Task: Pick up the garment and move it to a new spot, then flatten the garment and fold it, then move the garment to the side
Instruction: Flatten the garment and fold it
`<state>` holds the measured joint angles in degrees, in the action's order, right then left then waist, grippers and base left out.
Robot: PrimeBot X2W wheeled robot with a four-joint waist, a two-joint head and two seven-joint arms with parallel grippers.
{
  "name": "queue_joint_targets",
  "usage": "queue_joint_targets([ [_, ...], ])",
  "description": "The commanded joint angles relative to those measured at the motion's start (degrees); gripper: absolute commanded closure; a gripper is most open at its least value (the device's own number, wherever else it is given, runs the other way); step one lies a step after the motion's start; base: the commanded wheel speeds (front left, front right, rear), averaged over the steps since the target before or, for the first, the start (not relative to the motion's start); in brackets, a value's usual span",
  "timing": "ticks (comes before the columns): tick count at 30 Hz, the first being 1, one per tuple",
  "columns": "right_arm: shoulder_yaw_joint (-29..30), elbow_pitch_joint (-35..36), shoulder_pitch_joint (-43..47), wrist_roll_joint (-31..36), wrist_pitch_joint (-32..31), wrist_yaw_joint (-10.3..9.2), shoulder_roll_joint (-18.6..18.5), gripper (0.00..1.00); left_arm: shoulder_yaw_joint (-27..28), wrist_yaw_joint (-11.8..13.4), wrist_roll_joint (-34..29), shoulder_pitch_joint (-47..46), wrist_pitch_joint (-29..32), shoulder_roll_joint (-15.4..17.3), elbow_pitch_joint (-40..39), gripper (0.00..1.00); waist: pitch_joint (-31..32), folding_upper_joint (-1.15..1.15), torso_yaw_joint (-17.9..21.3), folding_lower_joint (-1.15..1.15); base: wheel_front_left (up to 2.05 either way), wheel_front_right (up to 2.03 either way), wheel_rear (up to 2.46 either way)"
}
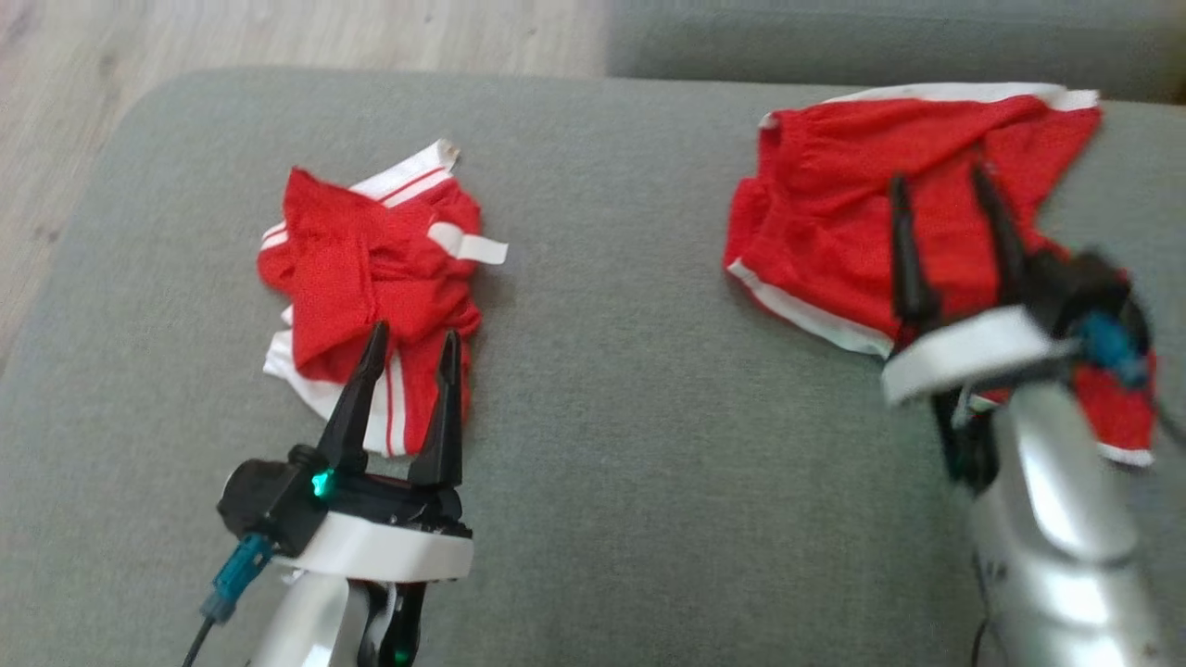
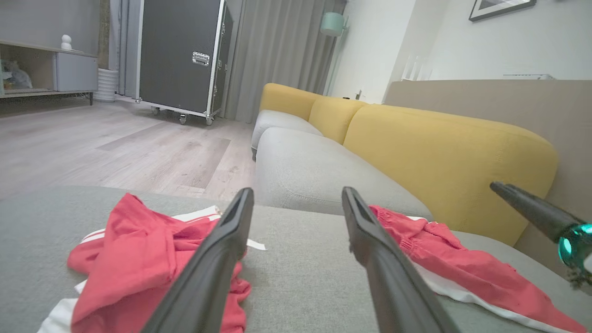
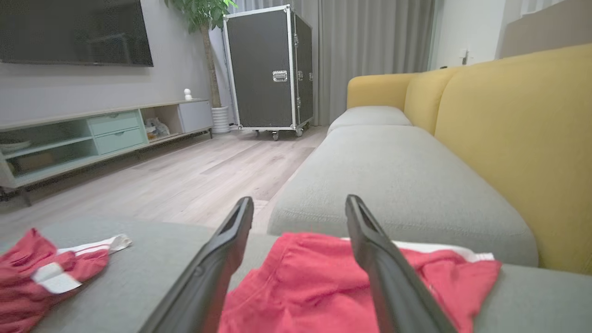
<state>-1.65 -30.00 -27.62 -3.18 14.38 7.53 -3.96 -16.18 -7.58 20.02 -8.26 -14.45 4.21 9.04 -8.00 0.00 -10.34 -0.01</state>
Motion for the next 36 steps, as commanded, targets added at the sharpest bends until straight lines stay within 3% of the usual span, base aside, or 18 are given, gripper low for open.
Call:
queue_joint_targets([
  [1,-2.04,2.81,-0.68,-1.24,0.61,-0.04,1.04,0.00,2.38,0.09,-0.52,-0.95,-0.55,0.61,-1.98,0.00,1.49,0.00,1.51,0.01,0.00,0.00,0.00],
  [7,-7.24,8.15,9.43,-3.95,0.62,-0.04,1.07,0.00,2.54,0.09,-0.82,0.28,-0.55,0.56,-2.22,0.00,2.22,0.00,2.74,0.01,0.00,0.00,0.00],
  [14,-9.67,7.61,9.78,-2.30,0.62,-0.04,1.07,0.00,1.50,0.09,-0.81,0.26,-0.55,0.81,-2.22,0.00,1.50,0.00,1.70,0.01,0.00,0.00,0.00],
  [20,-11.45,0.01,5.40,0.30,0.38,-0.04,1.08,0.00,-0.24,0.09,-0.39,-0.71,-0.55,0.79,-1.95,0.00,-0.46,0.00,-1.56,0.01,0.00,0.00,0.00],
  [27,-11.40,-13.86,-2.81,1.59,-0.45,-0.04,-0.41,0.00,-1.96,0.09,0.29,-2.26,-0.55,0.66,-1.25,0.00,-3.04,0.00,-6.23,0.01,0.00,0.00,0.00],
  [36,-7.47,-25.53,-9.40,2.07,-0.11,-0.04,-2.22,0.00,-3.49,0.09,0.87,-3.78,-0.55,-0.01,-0.79,0.00,-5.04,0.00,-9.82,0.01,0.00,0.00,0.00],
])
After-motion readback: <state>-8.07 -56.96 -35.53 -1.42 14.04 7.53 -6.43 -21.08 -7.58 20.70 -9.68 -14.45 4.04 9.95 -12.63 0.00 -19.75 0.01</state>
